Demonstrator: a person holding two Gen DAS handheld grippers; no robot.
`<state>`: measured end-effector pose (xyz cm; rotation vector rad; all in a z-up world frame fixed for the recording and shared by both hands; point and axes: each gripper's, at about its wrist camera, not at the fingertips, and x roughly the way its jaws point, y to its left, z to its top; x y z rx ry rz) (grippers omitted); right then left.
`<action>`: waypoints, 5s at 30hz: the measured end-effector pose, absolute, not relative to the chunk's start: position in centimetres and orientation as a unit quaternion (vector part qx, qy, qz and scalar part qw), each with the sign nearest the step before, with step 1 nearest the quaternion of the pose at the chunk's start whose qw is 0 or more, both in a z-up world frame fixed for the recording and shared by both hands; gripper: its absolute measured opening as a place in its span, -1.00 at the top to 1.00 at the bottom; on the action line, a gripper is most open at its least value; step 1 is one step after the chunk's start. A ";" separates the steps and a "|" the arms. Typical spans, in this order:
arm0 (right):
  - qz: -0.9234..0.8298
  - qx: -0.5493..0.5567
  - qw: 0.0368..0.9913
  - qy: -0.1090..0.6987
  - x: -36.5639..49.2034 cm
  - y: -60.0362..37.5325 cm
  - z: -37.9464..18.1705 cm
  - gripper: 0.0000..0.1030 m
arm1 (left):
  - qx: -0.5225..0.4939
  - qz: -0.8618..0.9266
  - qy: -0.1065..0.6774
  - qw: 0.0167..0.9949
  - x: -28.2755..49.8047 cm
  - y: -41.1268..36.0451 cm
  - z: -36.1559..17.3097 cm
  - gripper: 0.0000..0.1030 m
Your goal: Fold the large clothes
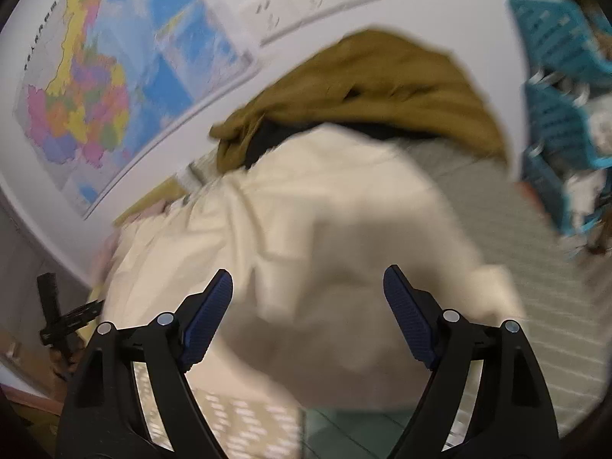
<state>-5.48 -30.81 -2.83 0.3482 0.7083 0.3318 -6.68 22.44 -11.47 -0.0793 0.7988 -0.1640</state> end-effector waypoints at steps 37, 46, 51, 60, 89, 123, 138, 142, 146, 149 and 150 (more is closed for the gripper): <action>0.178 0.114 0.909 0.360 -6.0 -27.5 -4.1 -0.31 | 0.019 -0.085 0.385 0.919 -6.7 18.6 -11.4 -0.51; 0.172 0.157 0.892 0.388 -5.6 -28.0 -5.3 -0.37 | -0.003 -0.070 0.392 0.917 -7.1 19.6 -11.3 -0.56; 0.186 0.186 0.886 0.381 -8.1 -29.1 -4.0 -0.58 | -0.063 -0.076 0.378 0.921 -10.1 21.9 -10.1 -0.54; 0.249 0.264 0.847 0.388 -10.5 -30.0 -4.4 -0.65 | -0.123 -0.127 0.401 0.899 -14.6 23.9 -11.5 -0.54; 0.204 0.298 0.842 0.400 -9.2 -28.2 -7.4 -0.76 | -0.250 -0.213 0.406 0.853 -6.6 17.6 -14.4 -0.80; 0.177 0.269 0.866 0.382 -1.5 -22.7 -6.9 -0.92 | -0.188 -0.135 0.427 0.874 -4.1 14.8 -14.0 -0.81; 0.233 0.350 0.820 0.388 0.2 -24.6 -8.2 -0.21 | -0.283 -0.145 0.424 0.848 -2.8 18.4 -14.9 -0.16; 0.231 0.315 0.834 0.389 0.9 -23.1 -7.6 -0.53 | -0.275 -0.150 0.424 0.850 -2.5 18.0 -14.7 -0.33; 0.222 0.282 0.848 0.390 1.4 -21.6 -7.6 -0.14 | -0.233 -0.136 0.426 0.864 -2.4 16.7 -14.5 -0.22; 0.242 0.300 0.837 0.387 1.4 -22.2 -7.8 0.20 | -0.224 -0.140 0.429 0.864 -2.4 16.6 -14.2 0.19; 0.246 0.295 0.840 0.384 1.2 -22.1 -7.4 0.29 | -0.219 -0.140 0.426 0.866 -2.4 16.5 -13.9 0.34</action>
